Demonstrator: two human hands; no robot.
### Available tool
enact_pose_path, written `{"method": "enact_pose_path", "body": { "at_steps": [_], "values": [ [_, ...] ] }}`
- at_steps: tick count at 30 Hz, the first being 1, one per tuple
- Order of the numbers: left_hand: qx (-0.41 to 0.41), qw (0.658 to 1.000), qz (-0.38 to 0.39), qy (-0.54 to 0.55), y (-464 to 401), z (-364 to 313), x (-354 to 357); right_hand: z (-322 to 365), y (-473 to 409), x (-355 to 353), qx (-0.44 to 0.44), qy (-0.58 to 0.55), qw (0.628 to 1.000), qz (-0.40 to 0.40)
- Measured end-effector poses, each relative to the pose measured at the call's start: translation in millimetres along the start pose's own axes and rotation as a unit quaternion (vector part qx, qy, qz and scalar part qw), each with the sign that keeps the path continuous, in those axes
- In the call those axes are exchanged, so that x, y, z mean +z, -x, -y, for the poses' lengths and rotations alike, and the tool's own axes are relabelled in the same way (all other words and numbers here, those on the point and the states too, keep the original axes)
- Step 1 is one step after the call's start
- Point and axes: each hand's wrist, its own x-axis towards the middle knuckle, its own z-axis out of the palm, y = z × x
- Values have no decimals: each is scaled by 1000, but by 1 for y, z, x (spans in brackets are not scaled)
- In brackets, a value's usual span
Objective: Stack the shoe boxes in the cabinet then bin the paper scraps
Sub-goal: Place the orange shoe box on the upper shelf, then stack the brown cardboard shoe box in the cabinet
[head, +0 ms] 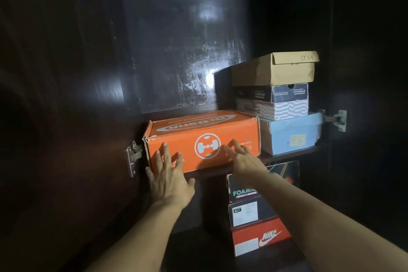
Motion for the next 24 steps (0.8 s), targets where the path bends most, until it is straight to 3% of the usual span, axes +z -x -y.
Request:
{"method": "enact_pose_path", "body": {
  "at_steps": [7, 14, 17, 20, 24],
  "values": [
    [-28, 994, 95, 38, -19, 2, 7, 4, -33, 12, 10, 20, 998, 60],
    [-25, 995, 98, 17, -17, -14, -6, -18, -15, -18, 25, -46, 998, 28],
    [4, 990, 108, 87, -4, -38, -18, -33, 27, -47, 36, 4, 999, 13],
    [75, 960, 203, 176, 15, -73, -36, -55, 79, -82, 78, 25, 996, 32],
    [176, 917, 314, 174, 44, -135, -51, -104, 162, -124, 144, 27, 988, 40]
  ]
}}
